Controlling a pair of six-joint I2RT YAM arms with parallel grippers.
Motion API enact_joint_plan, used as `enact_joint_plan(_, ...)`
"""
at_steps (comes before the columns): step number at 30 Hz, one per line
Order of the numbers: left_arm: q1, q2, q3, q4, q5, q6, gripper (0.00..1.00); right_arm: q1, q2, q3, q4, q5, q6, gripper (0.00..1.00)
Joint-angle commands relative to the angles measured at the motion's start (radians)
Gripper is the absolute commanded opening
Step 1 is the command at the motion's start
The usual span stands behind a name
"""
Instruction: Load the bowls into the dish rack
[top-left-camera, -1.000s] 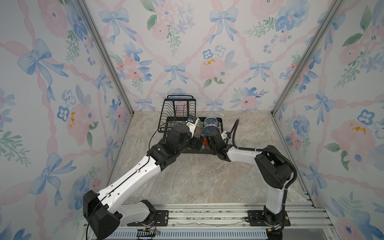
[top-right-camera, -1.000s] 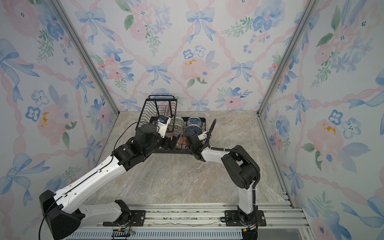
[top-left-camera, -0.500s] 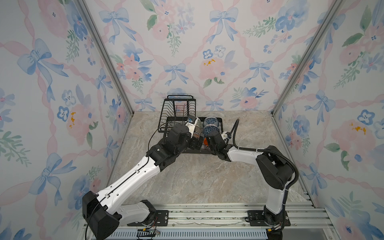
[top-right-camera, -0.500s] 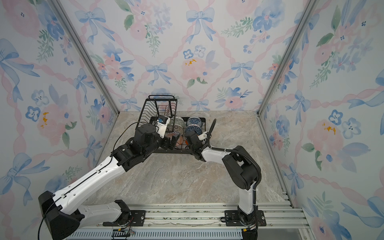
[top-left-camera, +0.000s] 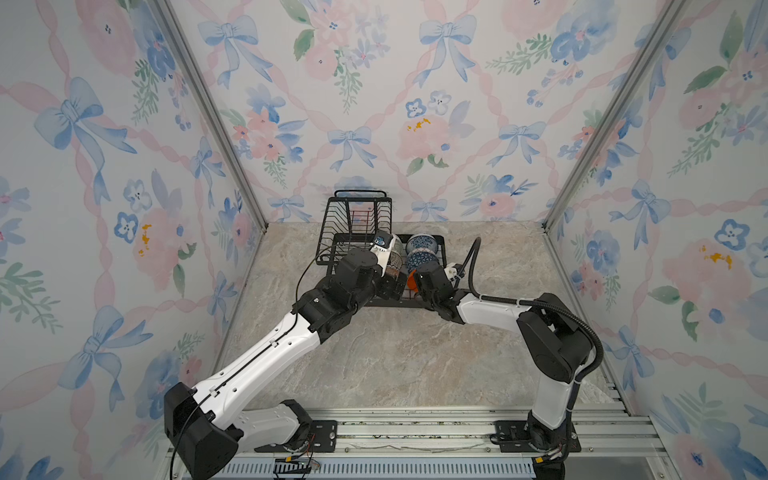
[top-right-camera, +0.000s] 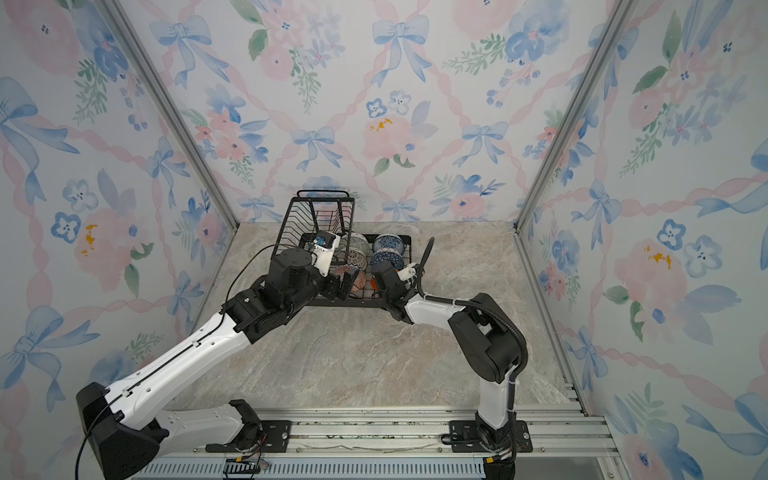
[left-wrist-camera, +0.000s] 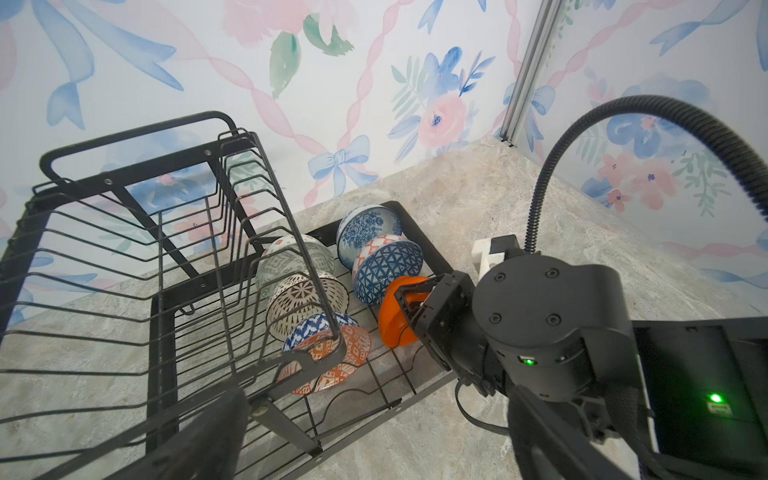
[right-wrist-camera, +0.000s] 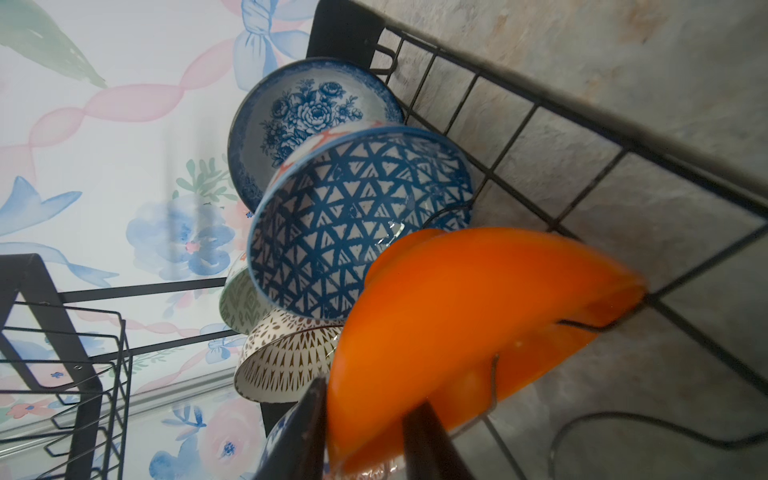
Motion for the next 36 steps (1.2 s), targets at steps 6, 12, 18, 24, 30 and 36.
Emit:
enact_joint_plan(6,-0.004,-0.019,-0.001,-0.006,0.005,-0.014,0.98,0.004,-0.064,-0.025,-0.036,0.004,-0.031,0.36)
enact_joint_plan(12,0.0,-0.024,-0.002,-0.006,0.01,-0.028,0.98,0.002,-0.09,-0.041,-0.042,0.005,-0.045,0.39)
enact_joint_plan(18,0.012,-0.031,-0.005,-0.006,0.013,-0.044,0.98,0.001,-0.125,-0.044,-0.067,0.003,-0.085,0.41)
enact_joint_plan(24,0.027,-0.045,-0.017,-0.005,0.027,-0.08,0.98,-0.001,-0.156,-0.052,-0.085,-0.006,-0.109,0.43)
enact_joint_plan(30,0.044,-0.051,-0.027,-0.003,0.021,-0.127,0.98,-0.004,-0.202,-0.066,-0.099,-0.01,-0.143,0.46)
enact_joint_plan(36,0.097,-0.052,-0.016,-0.002,0.008,-0.133,0.98,-0.012,-0.274,-0.059,-0.147,-0.026,-0.258,0.53)
